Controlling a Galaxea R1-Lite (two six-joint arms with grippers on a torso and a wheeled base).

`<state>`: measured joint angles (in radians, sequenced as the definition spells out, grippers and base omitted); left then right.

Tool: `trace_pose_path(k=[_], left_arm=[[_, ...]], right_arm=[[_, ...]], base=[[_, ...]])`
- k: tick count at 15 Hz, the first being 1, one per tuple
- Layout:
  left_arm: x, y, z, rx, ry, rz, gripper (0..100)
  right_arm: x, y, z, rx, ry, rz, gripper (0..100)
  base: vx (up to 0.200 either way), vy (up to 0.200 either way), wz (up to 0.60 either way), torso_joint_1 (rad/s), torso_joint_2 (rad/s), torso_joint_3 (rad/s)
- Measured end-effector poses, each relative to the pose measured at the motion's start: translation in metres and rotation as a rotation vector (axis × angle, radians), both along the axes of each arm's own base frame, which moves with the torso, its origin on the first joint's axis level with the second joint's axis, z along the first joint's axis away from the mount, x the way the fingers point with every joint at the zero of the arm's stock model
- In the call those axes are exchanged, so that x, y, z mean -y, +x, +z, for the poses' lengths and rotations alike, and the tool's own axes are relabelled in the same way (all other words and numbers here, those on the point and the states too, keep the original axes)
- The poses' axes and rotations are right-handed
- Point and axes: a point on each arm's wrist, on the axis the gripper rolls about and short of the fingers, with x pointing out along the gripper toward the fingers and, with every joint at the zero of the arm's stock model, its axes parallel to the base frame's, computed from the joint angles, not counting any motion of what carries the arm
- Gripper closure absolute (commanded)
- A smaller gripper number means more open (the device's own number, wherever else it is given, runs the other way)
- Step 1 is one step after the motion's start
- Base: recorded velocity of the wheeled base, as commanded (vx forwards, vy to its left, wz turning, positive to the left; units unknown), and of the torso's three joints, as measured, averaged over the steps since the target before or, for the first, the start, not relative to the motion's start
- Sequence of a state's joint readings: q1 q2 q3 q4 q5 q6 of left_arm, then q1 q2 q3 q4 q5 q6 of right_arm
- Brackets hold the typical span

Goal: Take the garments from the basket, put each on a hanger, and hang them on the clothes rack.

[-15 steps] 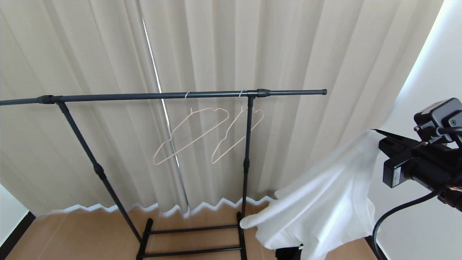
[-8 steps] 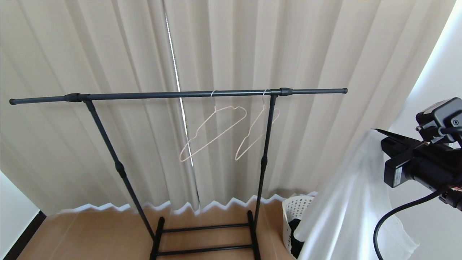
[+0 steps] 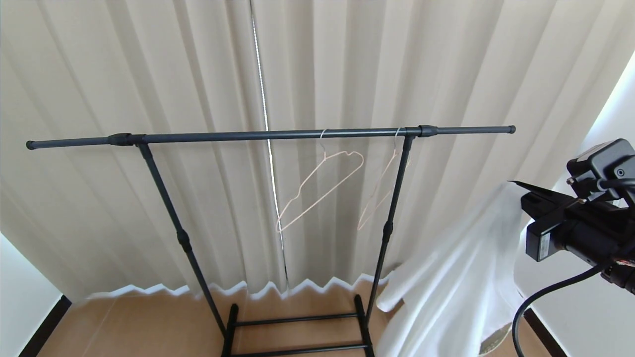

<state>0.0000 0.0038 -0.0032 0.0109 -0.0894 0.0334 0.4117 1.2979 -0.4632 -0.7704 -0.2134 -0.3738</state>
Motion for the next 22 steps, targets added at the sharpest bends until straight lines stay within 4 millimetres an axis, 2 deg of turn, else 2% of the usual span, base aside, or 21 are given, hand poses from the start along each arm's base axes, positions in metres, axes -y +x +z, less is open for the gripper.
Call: trace_pose_path(k=[2,5,8,10,14,16,19,22], left_arm=[[0.000,0.000,0.000,-0.001,-0.001,0.003,0],[0.000,0.000,0.000,0.002,0.059,-0.002,0],[0.000,0.005,0.001,-0.056,0.103,0.010,0],[0.000,0.013,0.012,-0.144,0.095,0.027,0],[0.000,0.048,0.066,-0.277,0.002,0.008,0],[0.002,0.069,0.093,-0.308,-0.036,-0.061,0],[0.014,0.099,0.112,-0.394,-0.117,-0.160,0],[0.040,0.131,0.121,-0.500,-0.168,-0.205,0]], right_arm=[[-0.001,-0.001,-0.001,-0.001,-0.007,0.006,100],[-0.013,-0.008,-0.003,-0.004,-0.036,0.062,100],[-0.041,-0.002,-0.001,-0.048,-0.044,0.020,100],[-0.060,0.007,-0.005,-0.187,-0.086,0.022,100],[-0.098,0.035,0.016,-0.426,0.190,-0.053,100],[-0.116,0.052,0.023,-0.482,0.329,-0.102,100],[-0.137,0.066,0.020,-0.492,0.400,-0.113,100],[-0.157,0.076,0.015,-0.433,0.461,-0.123,100]], base=[[0.000,0.000,0.00,0.000,0.00,0.000],[0.000,0.000,0.00,0.000,0.00,0.000],[0.000,0.000,0.00,0.000,0.00,0.000],[0.000,0.000,0.00,0.000,0.00,0.000],[0.000,0.000,0.00,0.000,0.00,0.000],[0.000,0.000,0.00,0.000,0.00,0.000],[0.000,0.000,0.00,0.000,0.00,0.000],[0.000,0.000,0.00,0.000,0.00,0.000]])
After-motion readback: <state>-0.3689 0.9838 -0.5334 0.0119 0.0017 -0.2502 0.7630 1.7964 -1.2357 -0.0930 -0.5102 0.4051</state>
